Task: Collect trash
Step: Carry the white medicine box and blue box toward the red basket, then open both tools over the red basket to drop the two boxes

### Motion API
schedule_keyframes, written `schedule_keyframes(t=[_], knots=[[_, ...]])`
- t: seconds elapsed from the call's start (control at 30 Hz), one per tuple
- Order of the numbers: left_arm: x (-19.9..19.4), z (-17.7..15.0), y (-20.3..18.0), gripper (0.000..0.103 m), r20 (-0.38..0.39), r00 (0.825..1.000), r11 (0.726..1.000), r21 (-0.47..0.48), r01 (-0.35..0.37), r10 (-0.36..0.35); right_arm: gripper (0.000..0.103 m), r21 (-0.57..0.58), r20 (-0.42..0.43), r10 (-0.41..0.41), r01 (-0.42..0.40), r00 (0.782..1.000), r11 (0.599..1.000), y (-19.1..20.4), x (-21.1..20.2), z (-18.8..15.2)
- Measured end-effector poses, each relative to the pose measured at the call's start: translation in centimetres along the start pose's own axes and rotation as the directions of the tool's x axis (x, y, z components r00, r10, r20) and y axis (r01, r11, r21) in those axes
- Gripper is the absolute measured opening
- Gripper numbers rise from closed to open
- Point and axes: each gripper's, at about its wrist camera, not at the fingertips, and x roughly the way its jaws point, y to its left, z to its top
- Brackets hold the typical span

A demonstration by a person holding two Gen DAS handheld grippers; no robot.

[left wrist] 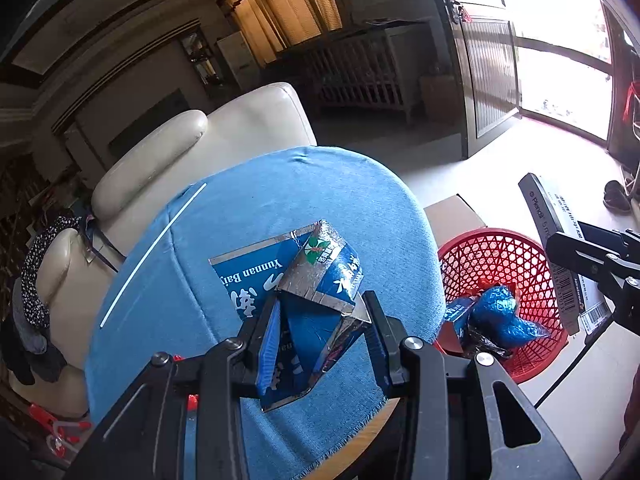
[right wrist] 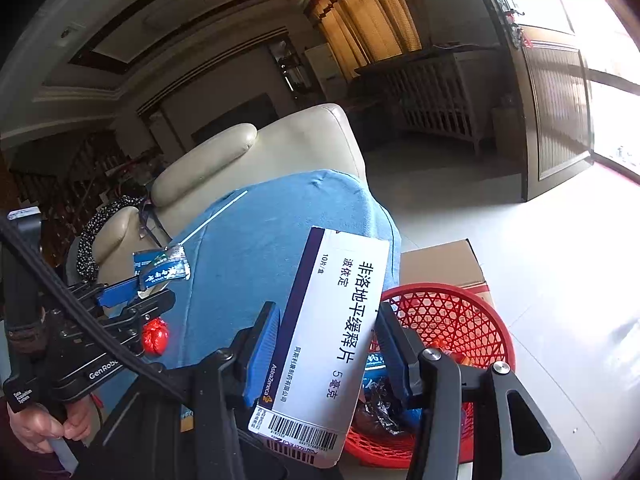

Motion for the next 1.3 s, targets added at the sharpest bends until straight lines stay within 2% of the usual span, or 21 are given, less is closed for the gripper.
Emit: schedule_keyframes(t=[1.3], knots=[[1.9,1.1,-4.9,0.041,-0.031,0.999,0.991,0.13,0.042,-0.038,0.052,0.14,-0.024,-0.004,0.008,1.0,0.99,-4.7,-0.2,-0.9]])
